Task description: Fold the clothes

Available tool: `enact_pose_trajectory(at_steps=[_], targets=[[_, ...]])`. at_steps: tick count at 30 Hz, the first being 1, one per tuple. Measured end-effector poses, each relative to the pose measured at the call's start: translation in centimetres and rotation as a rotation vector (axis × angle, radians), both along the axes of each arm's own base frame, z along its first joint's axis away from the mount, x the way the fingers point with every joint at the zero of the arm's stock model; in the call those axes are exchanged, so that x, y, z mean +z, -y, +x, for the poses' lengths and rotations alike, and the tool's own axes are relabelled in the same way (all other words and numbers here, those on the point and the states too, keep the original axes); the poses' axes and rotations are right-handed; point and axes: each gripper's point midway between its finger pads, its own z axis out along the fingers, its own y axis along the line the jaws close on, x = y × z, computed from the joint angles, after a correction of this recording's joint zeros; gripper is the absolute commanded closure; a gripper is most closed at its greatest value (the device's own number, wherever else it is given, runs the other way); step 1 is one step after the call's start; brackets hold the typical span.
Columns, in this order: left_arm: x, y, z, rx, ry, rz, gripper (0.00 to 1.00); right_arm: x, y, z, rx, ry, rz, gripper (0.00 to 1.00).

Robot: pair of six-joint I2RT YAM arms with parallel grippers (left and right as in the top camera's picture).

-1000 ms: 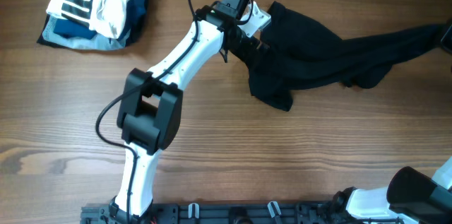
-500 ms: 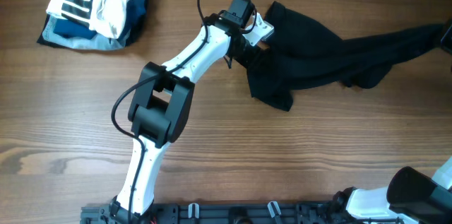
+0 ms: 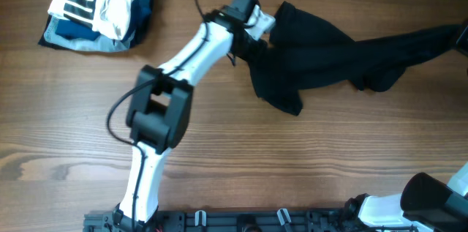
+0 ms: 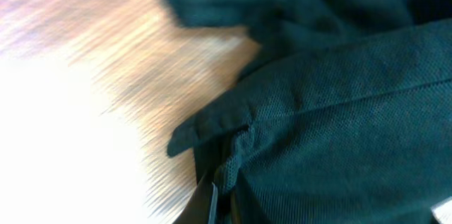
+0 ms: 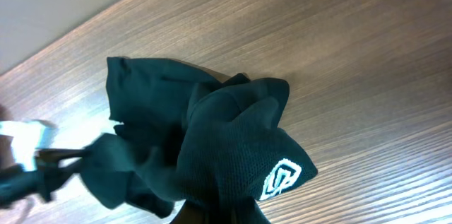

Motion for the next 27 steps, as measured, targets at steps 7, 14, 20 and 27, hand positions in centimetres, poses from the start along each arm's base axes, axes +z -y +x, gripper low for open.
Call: enact_pose_trajectory(at_steps=[7,14,20,27], targets=[[20.6,-10.3,4.7,0.342,0.389,-0.077,0.96,1.2,0.6,1.6,0.011,0.081,-0.034,0.96],[39.9,-17.6,-1.0,0.505,0.8,-0.224,0.96,2.4,-0.7,1.7,0.086,0.135,-0.027,0.96],[47.8,-20.7,-9.5,0.556,0.973,-0.285,0.96,8.6,-2.7,-2.8,0.084,0.299,-0.119,0.96],[49.1,-23.3,-13.4,0.634,1.013,-0.243,0.96,15.1,-5.7,-9.3,0.073,0.493,-0.277,0.96]])
